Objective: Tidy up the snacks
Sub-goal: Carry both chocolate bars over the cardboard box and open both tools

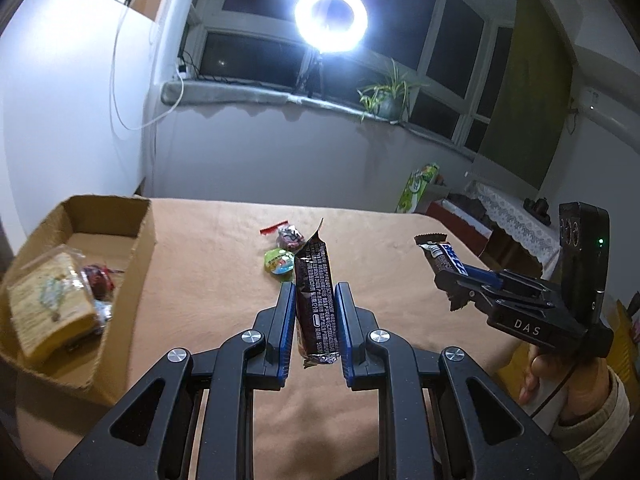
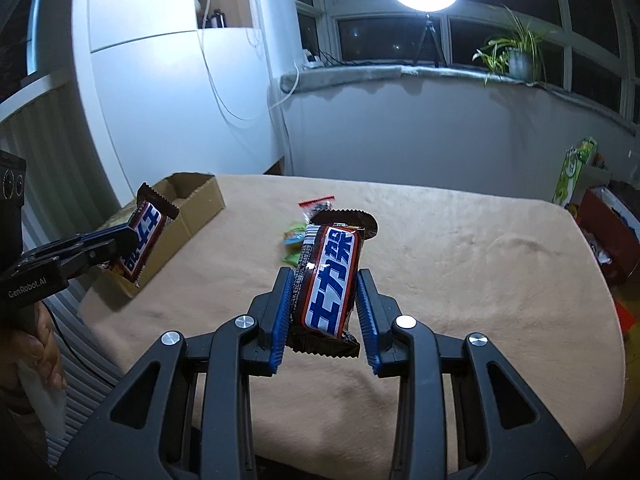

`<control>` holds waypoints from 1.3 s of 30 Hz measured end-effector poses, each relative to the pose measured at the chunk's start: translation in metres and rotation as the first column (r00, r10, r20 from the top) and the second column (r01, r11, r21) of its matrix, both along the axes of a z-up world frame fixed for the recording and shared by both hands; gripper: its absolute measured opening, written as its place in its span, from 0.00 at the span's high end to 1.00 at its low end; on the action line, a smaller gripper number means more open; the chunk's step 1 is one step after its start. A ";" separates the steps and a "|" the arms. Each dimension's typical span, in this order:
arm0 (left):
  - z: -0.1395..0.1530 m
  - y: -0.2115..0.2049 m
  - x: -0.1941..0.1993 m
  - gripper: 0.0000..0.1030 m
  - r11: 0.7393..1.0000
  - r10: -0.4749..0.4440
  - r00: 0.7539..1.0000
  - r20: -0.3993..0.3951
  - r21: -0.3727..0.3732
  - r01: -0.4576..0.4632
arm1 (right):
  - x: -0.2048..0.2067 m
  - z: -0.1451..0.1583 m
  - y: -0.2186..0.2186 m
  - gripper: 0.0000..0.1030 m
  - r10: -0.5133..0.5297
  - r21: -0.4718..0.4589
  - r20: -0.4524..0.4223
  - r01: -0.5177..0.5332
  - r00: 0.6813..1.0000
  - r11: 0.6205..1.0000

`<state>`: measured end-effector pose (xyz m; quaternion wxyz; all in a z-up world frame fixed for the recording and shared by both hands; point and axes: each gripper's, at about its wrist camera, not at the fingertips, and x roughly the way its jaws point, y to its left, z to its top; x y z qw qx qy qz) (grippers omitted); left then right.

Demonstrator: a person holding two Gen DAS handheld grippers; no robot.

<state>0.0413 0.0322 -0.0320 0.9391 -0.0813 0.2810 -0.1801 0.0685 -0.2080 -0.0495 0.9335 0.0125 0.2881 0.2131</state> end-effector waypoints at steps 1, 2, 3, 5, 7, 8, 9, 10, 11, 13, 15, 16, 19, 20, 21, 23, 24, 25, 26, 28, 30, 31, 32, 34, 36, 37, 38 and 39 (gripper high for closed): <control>0.002 0.002 -0.004 0.83 1.000 0.004 1.000 0.007 -0.002 -0.004 | -0.002 0.002 0.002 0.69 0.002 -0.002 0.003 -0.002 1.000 1.000; 0.003 0.004 -0.007 0.83 1.000 0.007 1.000 0.011 -0.003 -0.007 | -0.003 0.003 0.004 0.69 0.006 -0.004 0.006 -0.006 1.000 1.000; 0.003 0.006 -0.009 0.83 1.000 0.009 1.000 0.015 -0.004 -0.009 | -0.006 0.005 0.006 0.69 0.009 -0.006 0.010 -0.009 1.000 1.000; 0.004 0.011 -0.015 0.83 1.000 0.017 1.000 0.022 -0.009 -0.017 | -0.010 0.008 0.011 0.68 0.018 -0.012 0.016 -0.018 1.000 1.000; 0.005 0.015 -0.019 0.83 1.000 0.025 0.999 0.028 -0.016 -0.025 | -0.014 0.011 0.016 0.68 0.022 -0.012 0.025 -0.021 0.999 1.000; 0.004 0.018 -0.020 0.83 0.999 0.030 0.999 0.030 -0.020 -0.030 | -0.014 0.012 0.019 0.68 0.025 -0.016 0.027 -0.025 0.999 1.000; 0.004 0.021 -0.023 0.83 0.999 0.034 0.999 0.032 -0.024 -0.033 | -0.015 0.013 0.022 0.69 0.028 -0.020 0.028 -0.028 0.999 0.999; 0.004 0.024 -0.024 0.83 0.999 0.038 0.999 0.034 -0.028 -0.037 | -0.015 0.013 0.025 0.68 0.033 -0.026 0.028 -0.032 0.999 0.999; 0.003 0.027 -0.026 0.83 0.999 0.044 0.998 0.036 -0.033 -0.043 | -0.015 0.014 0.028 0.68 0.037 -0.031 0.028 -0.036 0.999 0.999; 0.003 0.035 -0.028 0.83 0.998 0.057 0.998 0.039 -0.043 -0.055 | -0.016 0.014 0.036 0.68 0.047 -0.040 0.029 -0.045 0.998 0.998; 0.002 0.041 -0.031 0.83 0.996 0.069 0.997 0.041 -0.052 -0.067 | -0.016 0.015 0.044 0.68 0.056 -0.048 0.029 -0.055 0.998 0.997; 0.001 0.046 -0.031 0.83 0.995 0.078 0.996 0.042 -0.057 -0.076 | -0.015 0.014 0.047 0.68 0.060 -0.051 0.029 -0.059 0.998 0.997; 0.000 0.060 -0.034 0.83 0.993 0.100 0.994 0.044 -0.070 -0.097 | -0.012 0.014 0.062 0.68 0.080 -0.065 0.025 -0.078 0.997 0.995; -0.001 0.065 -0.034 0.83 0.991 0.111 0.993 0.044 -0.073 -0.108 | -0.010 0.014 0.068 0.68 0.089 -0.069 0.023 -0.087 0.996 0.994; -0.002 0.070 -0.036 0.83 0.990 0.119 0.992 0.044 -0.076 -0.116 | -0.009 0.014 0.074 0.68 0.097 -0.073 0.021 -0.095 0.995 0.993; -0.004 0.082 -0.036 0.83 0.987 0.140 0.989 0.041 -0.082 -0.137 | -0.004 0.013 0.089 0.68 0.120 -0.080 0.016 -0.118 0.993 0.990; -0.005 0.087 -0.036 0.83 0.986 0.150 0.988 0.040 -0.083 -0.146 | -0.003 0.012 0.095 0.68 0.130 -0.083 0.014 -0.128 0.991 0.988; -0.007 0.093 -0.036 0.83 0.984 0.161 0.986 0.037 -0.085 -0.157 | 0.000 0.011 0.103 0.68 0.142 -0.086 0.011 -0.140 0.990 0.986; -0.009 0.099 -0.035 0.83 0.982 0.173 0.984 0.033 -0.086 -0.169 | 0.003 0.010 0.109 0.68 0.151 -0.088 0.009 -0.150 0.988 0.985; -0.012 0.110 -0.034 0.83 0.978 0.195 0.980 0.025 -0.084 -0.193 | 0.010 0.008 0.126 0.68 0.179 -0.092 0.001 -0.178 0.984 0.980; -0.015 0.121 -0.031 0.83 0.974 0.217 0.976 0.017 -0.075 -0.216 | 0.016 0.007 0.141 0.69 0.206 -0.095 -0.001 -0.205 0.979 0.974; -0.016 0.127 -0.028 0.83 0.971 0.228 0.974 0.013 -0.073 -0.227 | 0.018 0.006 0.149 0.68 0.218 -0.095 -0.002 -0.217 0.976 0.972; -0.016 0.131 -0.026 0.83 0.970 0.234 0.972 0.011 -0.069 -0.233 | 0.022 0.006 0.158 0.68 0.234 -0.094 -0.004 -0.234 0.972 0.968; -0.016 0.141 -0.019 0.83 0.967 0.252 0.968 0.010 -0.051 -0.251 | 0.026 0.005 0.177 0.68 0.266 -0.088 -0.003 -0.265 0.964 0.960; -0.015 0.149 -0.010 0.83 0.962 0.270 0.963 0.010 -0.040 -0.270 | 0.032 0.004 0.197 0.68 0.304 -0.084 -0.002 -0.304 0.953 0.949; -0.013 0.154 -0.004 0.83 0.959 0.282 0.959 0.009 -0.037 -0.281 | 0.035 0.003 0.207 0.68 0.321 -0.082 -0.003 -0.320 0.947 0.944; -0.013 0.158 0.001 0.83 0.957 0.288 0.958 0.010 -0.036 -0.288 | 0.039 0.002 0.216 0.68 0.336 -0.078 -0.005 -0.335 0.942 0.939; -0.011 0.163 0.008 0.83 0.955 0.296 0.955 0.011 -0.032 -0.296 | 0.042 0.001 0.225 0.68 0.350 -0.075 -0.007 -0.350 0.937 0.934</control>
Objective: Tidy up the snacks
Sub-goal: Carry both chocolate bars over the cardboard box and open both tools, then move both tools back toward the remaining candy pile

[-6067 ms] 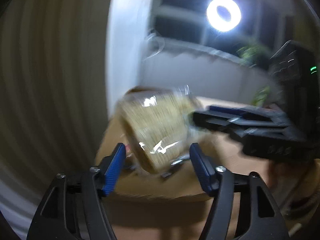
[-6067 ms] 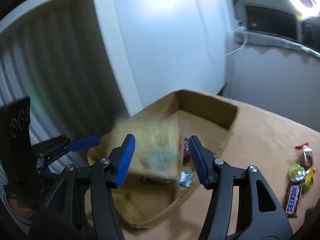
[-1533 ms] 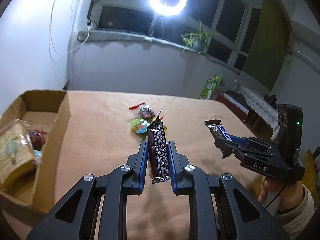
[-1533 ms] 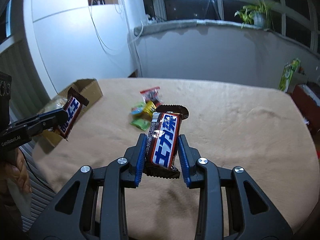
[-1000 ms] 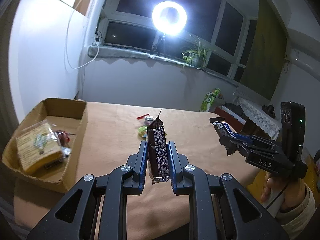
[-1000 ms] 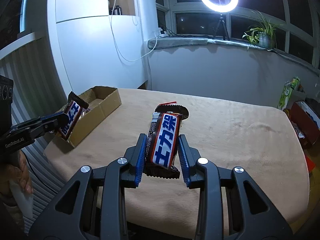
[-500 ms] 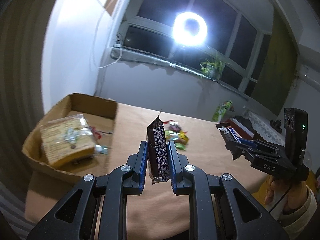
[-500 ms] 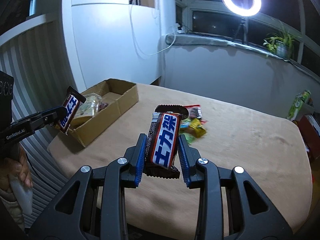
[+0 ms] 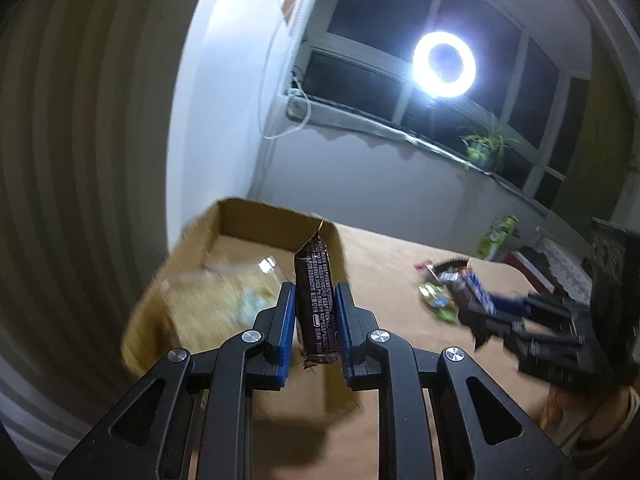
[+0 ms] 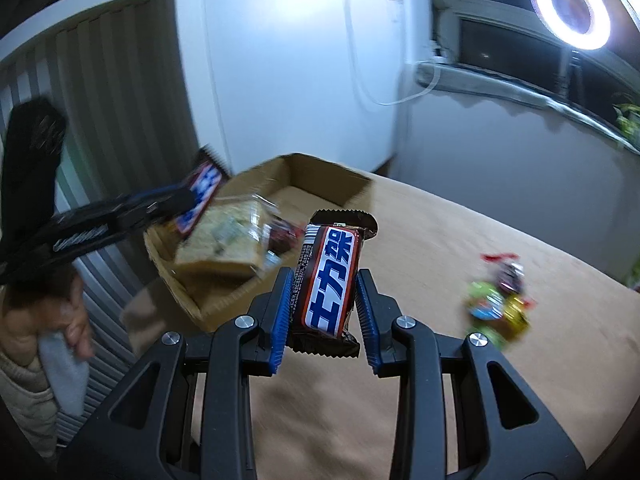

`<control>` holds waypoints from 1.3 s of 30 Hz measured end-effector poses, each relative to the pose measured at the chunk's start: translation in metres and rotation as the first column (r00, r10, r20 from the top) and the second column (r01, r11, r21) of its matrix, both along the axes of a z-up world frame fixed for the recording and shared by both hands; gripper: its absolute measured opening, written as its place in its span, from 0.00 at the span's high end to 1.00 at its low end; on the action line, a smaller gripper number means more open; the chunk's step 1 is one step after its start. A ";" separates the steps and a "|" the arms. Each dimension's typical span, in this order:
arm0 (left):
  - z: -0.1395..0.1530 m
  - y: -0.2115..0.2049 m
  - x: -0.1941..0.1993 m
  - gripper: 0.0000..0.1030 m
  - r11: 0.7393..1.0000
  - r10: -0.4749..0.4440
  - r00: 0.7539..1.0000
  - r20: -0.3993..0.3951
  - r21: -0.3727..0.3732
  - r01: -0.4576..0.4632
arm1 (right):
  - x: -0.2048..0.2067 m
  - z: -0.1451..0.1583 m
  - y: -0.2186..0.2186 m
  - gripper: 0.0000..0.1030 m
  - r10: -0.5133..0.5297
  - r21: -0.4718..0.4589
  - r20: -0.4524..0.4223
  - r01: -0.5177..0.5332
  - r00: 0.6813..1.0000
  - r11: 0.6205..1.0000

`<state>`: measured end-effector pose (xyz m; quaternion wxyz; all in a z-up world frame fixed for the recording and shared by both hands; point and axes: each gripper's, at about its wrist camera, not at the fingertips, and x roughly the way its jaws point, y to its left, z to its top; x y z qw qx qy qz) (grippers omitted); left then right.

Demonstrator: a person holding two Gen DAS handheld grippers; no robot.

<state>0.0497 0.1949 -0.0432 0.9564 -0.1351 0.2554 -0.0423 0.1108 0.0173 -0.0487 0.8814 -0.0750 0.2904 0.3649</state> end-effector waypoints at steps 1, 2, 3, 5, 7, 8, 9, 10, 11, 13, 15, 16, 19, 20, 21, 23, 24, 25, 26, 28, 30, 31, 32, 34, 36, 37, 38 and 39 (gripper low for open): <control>0.002 0.005 0.010 0.83 1.000 0.007 1.000 -0.001 0.005 -0.007 | 0.004 -0.002 0.008 0.68 0.014 0.002 -0.004 -0.014 1.000 1.000; 0.003 0.008 0.017 0.83 1.000 0.009 1.000 -0.001 0.008 -0.009 | 0.008 -0.004 0.015 0.68 0.023 0.003 -0.005 -0.023 1.000 1.000; 0.005 0.012 0.028 0.83 1.000 0.010 1.000 -0.002 0.013 -0.010 | 0.012 -0.005 0.021 0.68 0.032 0.003 -0.008 -0.032 0.999 0.999; 0.007 0.017 0.047 0.83 1.000 0.007 1.000 -0.009 0.023 -0.007 | 0.026 -0.006 0.033 0.68 0.045 0.012 -0.016 -0.045 0.999 0.999; 0.008 0.021 0.066 0.83 0.999 0.004 1.000 -0.014 0.033 -0.003 | 0.036 -0.005 0.042 0.68 0.053 0.022 -0.012 -0.052 0.999 0.998; 0.009 0.022 0.076 0.83 0.999 0.001 1.000 -0.015 0.040 -0.001 | 0.043 -0.003 0.048 0.68 0.057 0.027 -0.008 -0.057 0.998 0.998; 0.009 0.023 0.083 0.83 0.999 0.002 1.000 -0.017 0.044 -0.002 | 0.049 -0.002 0.053 0.68 0.060 0.033 -0.002 -0.060 0.998 0.998; 0.009 0.024 0.090 0.83 0.999 0.007 1.000 -0.019 0.046 -0.006 | 0.055 -0.002 0.058 0.68 0.063 0.039 0.001 -0.063 0.998 0.997; 0.008 0.024 0.095 0.82 0.999 0.013 1.000 -0.024 0.049 -0.011 | 0.062 -0.004 0.065 0.68 0.063 0.045 0.001 -0.063 0.998 0.997; 0.002 0.025 0.102 0.80 0.998 0.020 0.999 -0.051 0.061 -0.017 | 0.078 -0.014 0.078 0.62 0.094 0.042 -0.036 -0.092 0.995 0.995; 0.000 0.024 0.099 0.62 0.996 0.044 0.997 -0.057 0.086 -0.039 | 0.080 -0.022 0.077 0.57 0.081 0.037 -0.032 -0.080 0.996 0.996; -0.001 0.022 0.091 0.38 0.993 0.071 0.996 -0.049 0.103 -0.066 | 0.076 -0.024 0.071 0.56 0.064 0.033 -0.016 -0.063 0.998 0.997; 0.002 0.016 0.056 0.25 0.988 0.084 0.996 0.020 0.130 -0.086 | 0.064 -0.025 0.053 0.48 0.025 0.032 0.011 -0.026 1.000 0.999; 0.003 0.015 0.048 0.25 0.986 0.086 0.996 0.027 0.140 -0.089 | 0.060 -0.026 0.047 0.46 0.016 0.032 0.012 -0.017 1.000 0.999; 0.003 0.013 0.041 0.25 0.984 0.092 0.995 0.034 0.151 -0.096 | 0.057 -0.026 0.042 0.45 0.011 0.031 0.010 -0.012 1.000 0.999; 0.004 0.010 0.027 0.24 0.982 0.084 0.995 0.053 0.166 -0.091 | 0.048 -0.027 0.033 0.45 -0.003 0.034 0.018 0.002 1.000 0.999; 0.005 0.008 0.020 0.24 0.981 0.078 0.995 0.058 0.173 -0.087 | 0.043 -0.027 0.029 0.45 -0.014 0.039 0.020 0.013 1.000 0.999; 0.006 0.007 0.011 0.24 0.980 0.082 0.995 0.062 0.179 -0.092 | 0.040 -0.028 0.026 0.45 -0.018 0.044 0.012 0.017 1.000 0.999; 0.008 0.008 0.006 0.23 0.979 0.086 0.994 0.067 0.178 -0.097 | 0.037 -0.028 0.023 0.45 -0.018 0.049 0.004 0.018 1.000 0.999; 0.009 0.008 -0.005 0.22 0.980 0.089 0.994 0.067 0.169 -0.100 | 0.030 -0.024 0.020 0.45 -0.017 0.054 0.002 0.016 1.000 0.998; 0.013 0.007 -0.011 0.22 0.979 0.099 0.993 0.067 0.171 -0.109 | 0.022 -0.019 0.016 0.45 -0.010 0.056 0.007 0.010 1.000 0.998; 0.017 0.005 -0.018 0.22 0.979 0.098 0.993 0.072 0.174 -0.109 | 0.020 -0.016 0.015 0.45 -0.007 0.058 0.011 0.006 1.000 0.998; 0.019 0.003 -0.018 0.22 0.978 0.098 0.992 0.076 0.178 -0.110 | 0.014 -0.014 0.013 0.44 -0.005 0.061 0.017 0.004 1.000 0.998; 0.027 -0.003 -0.027 0.22 0.975 0.102 0.991 0.089 0.191 -0.117 | 0.005 -0.010 0.009 0.41 -0.003 0.065 0.023 0.002 1.000 0.998; 0.034 -0.011 -0.033 0.22 0.972 0.097 0.990 0.100 0.205 -0.116 | -0.005 -0.007 0.004 0.40 -0.005 0.072 0.032 0.002 0.999 0.997; 0.036 -0.015 -0.034 0.22 0.971 0.095 0.990 0.104 0.209 -0.115 | -0.010 -0.005 0.000 0.39 -0.006 0.077 0.036 0.003 0.999 0.997; 0.039 -0.018 -0.038 0.22 0.970 0.093 0.990 0.108 0.215 -0.114 | -0.014 -0.003 -0.002 0.39 -0.007 0.080 0.039 0.004 0.999 0.997; 0.042 -0.021 -0.043 0.22 0.968 0.092 0.990 0.111 0.221 -0.115 | -0.017 -0.001 -0.004 0.39 -0.009 0.084 0.042 0.006 0.999 0.996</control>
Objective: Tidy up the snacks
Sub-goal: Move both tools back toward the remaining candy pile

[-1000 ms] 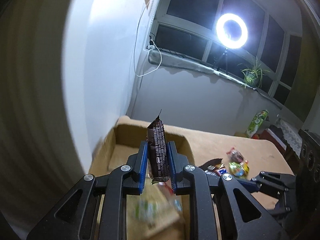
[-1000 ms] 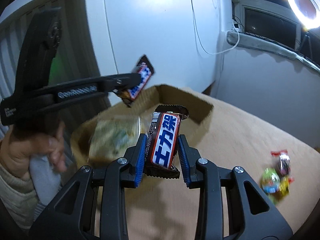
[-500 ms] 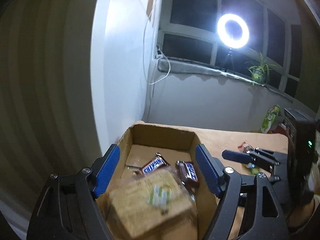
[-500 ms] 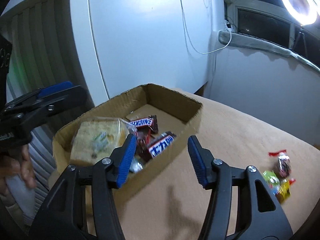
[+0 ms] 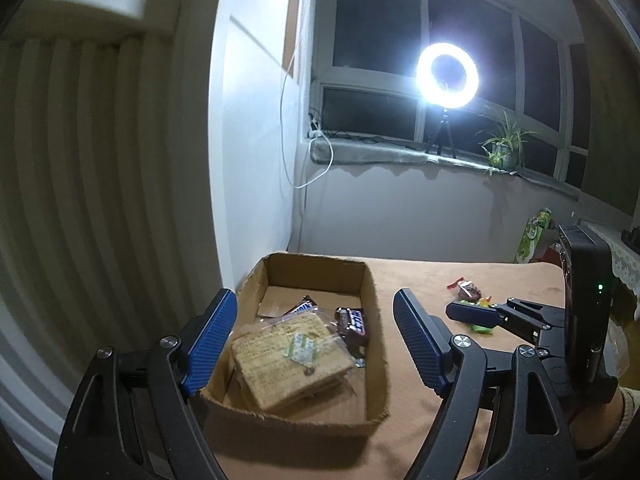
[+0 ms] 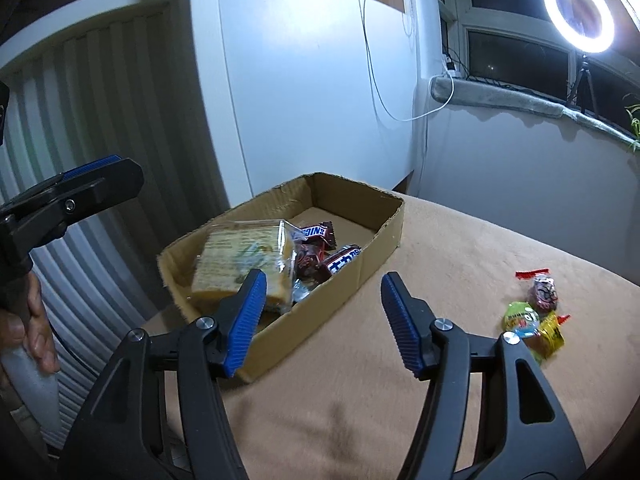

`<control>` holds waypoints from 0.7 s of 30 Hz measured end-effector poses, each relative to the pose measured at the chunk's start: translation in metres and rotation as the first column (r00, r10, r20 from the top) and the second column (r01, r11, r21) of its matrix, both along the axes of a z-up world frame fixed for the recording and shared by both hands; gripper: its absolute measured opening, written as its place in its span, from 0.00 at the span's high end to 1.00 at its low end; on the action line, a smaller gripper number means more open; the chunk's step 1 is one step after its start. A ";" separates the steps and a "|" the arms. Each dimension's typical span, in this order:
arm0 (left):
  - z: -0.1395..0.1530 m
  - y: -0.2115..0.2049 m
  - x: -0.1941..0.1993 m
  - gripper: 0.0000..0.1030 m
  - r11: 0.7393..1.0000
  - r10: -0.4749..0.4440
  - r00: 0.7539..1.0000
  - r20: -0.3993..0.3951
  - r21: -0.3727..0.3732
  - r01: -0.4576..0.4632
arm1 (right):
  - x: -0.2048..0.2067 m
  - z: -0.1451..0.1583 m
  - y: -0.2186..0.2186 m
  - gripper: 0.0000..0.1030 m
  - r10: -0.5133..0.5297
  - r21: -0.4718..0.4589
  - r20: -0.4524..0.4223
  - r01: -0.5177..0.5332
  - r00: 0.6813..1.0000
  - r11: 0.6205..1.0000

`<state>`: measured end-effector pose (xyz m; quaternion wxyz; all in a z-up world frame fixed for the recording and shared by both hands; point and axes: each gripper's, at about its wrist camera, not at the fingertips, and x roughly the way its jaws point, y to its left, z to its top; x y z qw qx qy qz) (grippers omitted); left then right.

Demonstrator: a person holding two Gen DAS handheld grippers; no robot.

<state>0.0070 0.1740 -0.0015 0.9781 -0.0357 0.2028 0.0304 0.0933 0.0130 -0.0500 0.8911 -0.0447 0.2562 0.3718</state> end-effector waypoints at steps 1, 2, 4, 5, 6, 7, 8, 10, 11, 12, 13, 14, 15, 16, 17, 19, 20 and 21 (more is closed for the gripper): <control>0.002 -0.004 -0.003 0.22 1.000 0.000 1.000 0.002 0.008 0.000 | -0.005 0.002 -0.004 0.39 -0.002 0.005 0.005 0.002 1.000 1.000; 0.006 -0.008 -0.006 0.22 1.000 -0.002 1.000 0.007 0.019 0.001 | -0.009 0.004 -0.007 0.39 -0.004 0.009 0.008 0.004 1.000 1.000; 0.011 -0.015 -0.012 0.22 0.999 -0.005 1.000 0.016 0.036 0.005 | -0.017 0.006 -0.012 0.37 -0.009 0.013 0.011 0.009 1.000 1.000; 0.013 -0.018 -0.016 0.21 0.999 -0.008 1.000 0.024 0.045 0.006 | -0.019 0.006 -0.014 0.35 -0.013 0.015 0.013 0.012 1.000 1.000; 0.016 -0.021 -0.021 0.21 0.999 -0.012 0.999 0.032 0.052 0.011 | -0.022 0.007 -0.017 0.34 -0.016 0.019 0.015 0.016 1.000 1.000; 0.019 -0.024 -0.024 0.21 0.998 -0.018 0.999 0.039 0.057 0.015 | -0.025 0.008 -0.020 0.34 -0.018 0.021 0.015 0.018 1.000 1.000; 0.020 -0.027 -0.025 0.21 0.998 -0.020 0.999 0.043 0.061 0.018 | -0.028 0.008 -0.023 0.34 -0.022 0.025 0.017 0.022 1.000 0.999; 0.023 -0.031 -0.028 0.21 0.997 -0.027 0.998 0.052 0.072 0.023 | -0.032 0.009 -0.028 0.34 -0.029 0.030 0.019 0.029 0.999 0.999; 0.024 -0.034 -0.030 0.21 0.996 -0.031 0.998 0.055 0.079 0.027 | -0.034 0.009 -0.030 0.34 -0.034 0.033 0.019 0.033 0.999 0.999; 0.026 -0.037 -0.032 0.21 0.996 -0.038 0.998 0.058 0.086 0.033 | -0.036 0.009 -0.032 0.34 -0.037 0.035 0.019 0.036 0.999 0.999; 0.026 -0.039 -0.032 0.21 0.995 -0.043 0.997 0.059 0.089 0.038 | -0.037 0.009 -0.035 0.34 -0.041 0.037 0.019 0.041 0.999 0.998; 0.027 -0.041 -0.032 0.21 0.995 -0.048 0.997 0.059 0.093 0.043 | -0.039 0.009 -0.038 0.34 -0.046 0.039 0.018 0.045 0.999 0.998; 0.028 -0.043 -0.033 0.21 0.994 -0.053 0.997 0.059 0.096 0.048 | -0.040 0.010 -0.040 0.34 -0.050 0.041 0.019 0.049 0.999 0.998; 0.028 -0.045 -0.033 0.21 0.994 -0.059 0.997 0.058 0.100 0.053 | -0.042 0.010 -0.043 0.34 -0.055 0.044 0.020 0.054 0.998 0.998; 0.028 -0.047 -0.035 0.21 0.993 -0.062 0.996 0.058 0.101 0.056 | -0.042 0.011 -0.046 0.34 -0.059 0.045 0.020 0.058 0.998 0.997; 0.027 -0.050 -0.036 0.20 0.992 -0.071 0.996 0.055 0.104 0.065 | -0.043 0.010 -0.052 0.34 -0.068 0.048 0.019 0.067 0.998 0.997; 0.027 -0.051 -0.036 0.20 0.992 -0.075 0.996 0.054 0.105 0.069 | -0.043 0.010 -0.055 0.34 -0.074 0.050 0.019 0.073 0.997 0.996; 0.027 -0.053 -0.036 0.20 0.992 -0.079 0.996 0.052 0.105 0.073 | -0.043 0.009 -0.059 0.34 -0.080 0.051 0.018 0.079 0.997 0.996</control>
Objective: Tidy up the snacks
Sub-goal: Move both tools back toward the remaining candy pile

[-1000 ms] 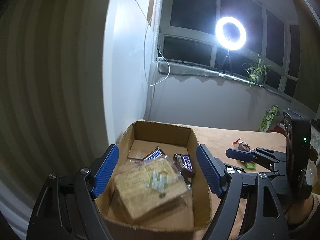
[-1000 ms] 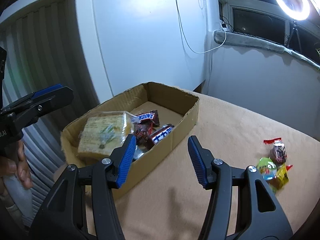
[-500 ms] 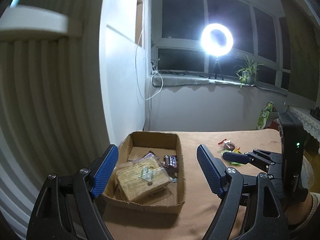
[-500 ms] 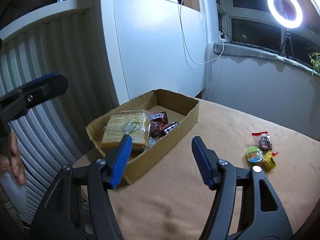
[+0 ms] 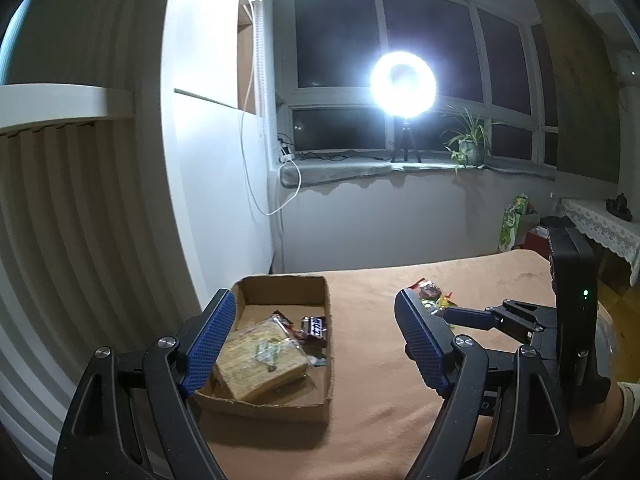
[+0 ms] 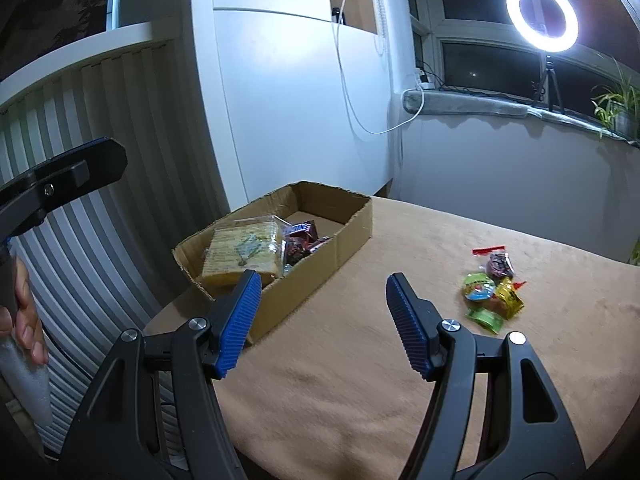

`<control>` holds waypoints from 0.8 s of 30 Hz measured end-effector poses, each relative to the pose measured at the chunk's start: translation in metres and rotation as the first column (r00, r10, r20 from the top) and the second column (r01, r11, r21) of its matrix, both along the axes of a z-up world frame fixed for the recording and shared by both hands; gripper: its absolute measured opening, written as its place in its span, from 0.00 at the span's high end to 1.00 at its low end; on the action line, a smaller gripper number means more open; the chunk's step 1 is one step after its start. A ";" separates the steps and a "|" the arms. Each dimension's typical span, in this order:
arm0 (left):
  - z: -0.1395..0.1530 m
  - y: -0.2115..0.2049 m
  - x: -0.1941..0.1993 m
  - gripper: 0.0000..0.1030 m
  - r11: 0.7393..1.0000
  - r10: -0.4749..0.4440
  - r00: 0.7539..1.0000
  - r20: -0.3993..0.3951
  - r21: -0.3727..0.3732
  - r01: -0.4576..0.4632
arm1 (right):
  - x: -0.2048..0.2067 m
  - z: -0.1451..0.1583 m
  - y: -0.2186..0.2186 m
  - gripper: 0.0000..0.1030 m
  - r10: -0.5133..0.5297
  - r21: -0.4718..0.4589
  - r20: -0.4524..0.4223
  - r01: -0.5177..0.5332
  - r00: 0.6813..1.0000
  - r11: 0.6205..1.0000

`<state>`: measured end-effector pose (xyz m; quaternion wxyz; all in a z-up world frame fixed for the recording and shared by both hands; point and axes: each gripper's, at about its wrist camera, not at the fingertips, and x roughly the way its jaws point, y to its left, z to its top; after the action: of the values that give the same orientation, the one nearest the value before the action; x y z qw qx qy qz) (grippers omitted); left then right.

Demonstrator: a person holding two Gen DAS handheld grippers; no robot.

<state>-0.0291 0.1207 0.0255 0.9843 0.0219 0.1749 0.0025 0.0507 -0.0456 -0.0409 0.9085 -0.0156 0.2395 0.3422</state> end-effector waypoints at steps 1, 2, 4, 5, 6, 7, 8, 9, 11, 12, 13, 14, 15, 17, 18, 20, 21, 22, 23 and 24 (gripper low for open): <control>0.000 -0.002 0.000 0.20 1.000 -0.004 1.000 -0.002 0.000 0.004 | 0.000 -0.001 -0.004 0.34 -0.006 0.002 -0.003 0.006 1.000 1.000; -0.001 -0.004 0.001 0.20 1.000 -0.009 1.000 -0.005 0.001 0.009 | 0.001 -0.003 -0.009 0.34 -0.016 0.005 -0.009 0.016 1.000 1.000; -0.001 -0.009 0.002 0.20 1.000 -0.019 1.000 -0.012 0.004 0.019 | 0.003 -0.005 -0.017 0.34 -0.029 0.007 -0.016 0.029 0.999 1.000; -0.002 -0.012 0.003 0.20 1.000 -0.025 1.000 -0.015 0.006 0.025 | 0.003 -0.006 -0.020 0.34 -0.034 0.008 -0.019 0.034 0.999 0.999; -0.003 -0.014 0.003 0.20 1.000 -0.030 0.999 -0.017 0.005 0.030 | 0.004 -0.007 -0.024 0.34 -0.040 0.010 -0.022 0.040 0.999 0.999; -0.003 -0.016 0.004 0.20 0.999 -0.036 0.999 -0.020 0.004 0.037 | 0.006 -0.009 -0.029 0.34 -0.049 0.013 -0.026 0.050 0.998 0.999; -0.004 -0.019 0.005 0.20 0.999 -0.043 0.999 -0.023 0.003 0.043 | 0.007 -0.010 -0.033 0.34 -0.056 0.015 -0.030 0.057 0.998 0.998; -0.004 -0.022 0.007 0.20 0.999 -0.048 0.998 -0.027 0.004 0.048 | 0.008 -0.011 -0.036 0.34 -0.061 0.017 -0.033 0.062 0.998 0.998; -0.006 -0.028 0.009 0.20 0.998 -0.057 0.998 -0.035 0.009 0.057 | 0.012 -0.014 -0.046 0.34 -0.078 0.024 -0.041 0.079 0.996 0.997; -0.007 -0.032 0.010 0.20 0.998 -0.062 0.997 -0.041 0.012 0.062 | 0.013 -0.015 -0.048 0.34 -0.084 0.027 -0.045 0.085 0.995 0.996; -0.008 -0.036 0.013 0.20 0.998 -0.068 0.997 -0.048 0.016 0.069 | 0.016 -0.017 -0.054 0.34 -0.092 0.030 -0.051 0.093 0.994 0.995; -0.009 -0.039 0.015 0.20 0.997 -0.073 0.996 -0.053 0.019 0.074 | 0.017 -0.019 -0.058 0.34 -0.098 0.034 -0.056 0.100 0.994 0.994; -0.010 -0.042 0.017 0.20 0.997 -0.077 0.995 -0.058 0.022 0.078 | 0.019 -0.021 -0.062 0.34 -0.102 0.037 -0.059 0.104 0.993 0.994; -0.012 -0.049 0.021 0.20 0.996 -0.084 0.994 -0.071 0.028 0.087 | 0.024 -0.025 -0.072 0.34 -0.115 0.044 -0.069 0.118 0.991 0.992; -0.013 -0.053 0.024 0.20 0.995 -0.088 0.993 -0.076 0.030 0.091 | 0.025 -0.026 -0.075 0.34 -0.120 0.047 -0.072 0.124 0.990 0.991; -0.016 -0.062 0.029 0.20 0.994 -0.098 0.991 -0.091 0.036 0.101 | 0.030 -0.030 -0.085 0.34 -0.133 0.053 -0.083 0.138 0.988 0.989; -0.017 -0.066 0.032 0.20 0.993 -0.103 0.990 -0.098 0.039 0.107 | 0.033 -0.033 -0.090 0.34 -0.140 0.055 -0.088 0.145 0.986 0.988; -0.019 -0.070 0.035 0.20 0.993 -0.108 0.989 -0.105 0.042 0.113 | 0.036 -0.035 -0.095 0.34 -0.147 0.058 -0.095 0.153 0.985 0.986; -0.020 -0.075 0.038 0.20 0.992 -0.113 0.987 -0.114 0.044 0.119 | 0.039 -0.038 -0.101 0.34 -0.157 0.061 -0.103 0.164 0.982 0.985; -0.022 -0.078 0.040 0.20 0.991 -0.118 0.986 -0.121 0.046 0.124 | 0.042 -0.041 -0.106 0.34 -0.165 0.063 -0.110 0.173 0.980 0.983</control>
<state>0.0113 0.0424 0.0033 0.9697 0.0590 0.2310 -0.0539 0.0926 -0.1512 -0.0818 0.9205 0.0556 0.2744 0.2725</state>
